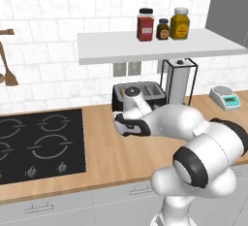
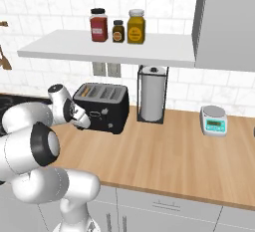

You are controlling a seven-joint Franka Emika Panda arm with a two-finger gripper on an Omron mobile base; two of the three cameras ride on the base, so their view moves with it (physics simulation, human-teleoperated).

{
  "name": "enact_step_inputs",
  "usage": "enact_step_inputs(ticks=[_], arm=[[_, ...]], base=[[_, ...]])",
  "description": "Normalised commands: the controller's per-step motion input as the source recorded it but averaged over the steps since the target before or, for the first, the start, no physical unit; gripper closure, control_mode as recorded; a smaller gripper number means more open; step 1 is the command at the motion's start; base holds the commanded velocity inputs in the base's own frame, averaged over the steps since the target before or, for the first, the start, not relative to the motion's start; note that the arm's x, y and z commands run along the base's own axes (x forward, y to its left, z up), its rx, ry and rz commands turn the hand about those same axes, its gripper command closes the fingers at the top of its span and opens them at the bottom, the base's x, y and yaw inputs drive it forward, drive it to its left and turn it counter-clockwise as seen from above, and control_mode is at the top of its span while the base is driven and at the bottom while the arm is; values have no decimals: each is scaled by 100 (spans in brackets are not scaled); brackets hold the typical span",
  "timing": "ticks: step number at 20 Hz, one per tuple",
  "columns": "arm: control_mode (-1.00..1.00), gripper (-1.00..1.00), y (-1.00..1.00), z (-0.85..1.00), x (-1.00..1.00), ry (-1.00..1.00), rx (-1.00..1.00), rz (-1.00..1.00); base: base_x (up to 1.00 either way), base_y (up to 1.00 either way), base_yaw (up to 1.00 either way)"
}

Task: Start the toaster. Once the lever pops up, take the bread to the plate on the dining counter.

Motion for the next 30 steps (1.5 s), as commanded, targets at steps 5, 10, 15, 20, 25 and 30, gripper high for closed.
enact_step_inputs(ticks=[5, 10, 15, 20, 25, 30], arm=[[-100, 100, 0, 39, -19, 0, 0, 0], [-100, 100, 0, 48, -1, 0, 0, 0], [-100, 100, 0, 66, -3, 0, 0, 1], [-100, 100, 1, 54, 0, -5, -9, 2], [-100, 100, 0, 30, 1, -20, -22, 7], [-100, 100, 2, 20, 36, -26, -11, 13]], base=[[0, 0, 0], [0, 0, 0], [0, 0, 0], [0, 0, 0], [0, 0, 0], [0, 0, 0]])
